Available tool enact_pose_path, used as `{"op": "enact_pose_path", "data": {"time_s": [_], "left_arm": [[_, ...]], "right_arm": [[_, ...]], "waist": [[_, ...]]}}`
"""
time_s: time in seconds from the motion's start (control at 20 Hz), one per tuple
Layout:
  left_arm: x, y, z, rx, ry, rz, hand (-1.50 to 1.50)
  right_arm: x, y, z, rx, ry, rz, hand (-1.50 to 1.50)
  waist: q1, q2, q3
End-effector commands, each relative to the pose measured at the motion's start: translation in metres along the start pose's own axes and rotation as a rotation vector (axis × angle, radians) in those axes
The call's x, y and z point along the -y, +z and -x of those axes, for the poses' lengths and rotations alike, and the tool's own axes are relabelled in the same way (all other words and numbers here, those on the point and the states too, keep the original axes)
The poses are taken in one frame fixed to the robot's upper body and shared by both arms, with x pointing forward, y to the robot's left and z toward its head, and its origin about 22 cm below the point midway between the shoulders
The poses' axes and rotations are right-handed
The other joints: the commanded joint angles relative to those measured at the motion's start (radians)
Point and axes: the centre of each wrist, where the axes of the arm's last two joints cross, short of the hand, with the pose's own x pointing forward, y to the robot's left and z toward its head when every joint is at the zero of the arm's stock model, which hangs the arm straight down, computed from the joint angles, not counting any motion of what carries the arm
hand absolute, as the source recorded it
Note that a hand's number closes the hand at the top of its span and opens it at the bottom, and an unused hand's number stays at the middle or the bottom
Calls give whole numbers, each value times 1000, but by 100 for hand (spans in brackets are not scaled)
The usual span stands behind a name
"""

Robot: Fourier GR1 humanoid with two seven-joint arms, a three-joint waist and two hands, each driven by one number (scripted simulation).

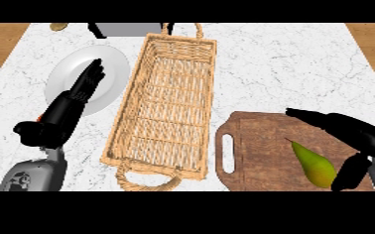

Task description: Pick the pear from the cutting board and place it in the basket

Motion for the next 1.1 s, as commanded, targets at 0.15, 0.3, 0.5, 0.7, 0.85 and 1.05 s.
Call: {"op": "enact_pose_path", "data": {"time_s": [0.15, 0.3, 0.5, 0.7, 0.85, 1.05], "left_arm": [[-8, -9, 0, 4, -12, -10, 0], [4, -7, 3, -10, 2, 0, 0], [0, -9, 3, -8, 6, -8, 0], [3, -11, -15, -9, -3, 11, 0], [-17, 4, 9, -7, -5, 0, 0], [6, -1, 4, -12, -4, -9, 0]], "right_arm": [[-32, -15, -7, -26, 19, -39, -150], [-24, -12, 6, -17, 2, -57, -150], [-28, -34, 13, -4, 7, -133, -150], [-24, -25, 23, 6, 32, -207, 150], [-48, -28, 11, 12, 56, -191, 150], [-34, -17, 29, 30, 89, -157, 150]], "waist": [[-4, 0, 0], [-2, 0, 0], [1, 1, 0], [5, 0, 1], [0, 0, 0], [2, 1, 0]]}}
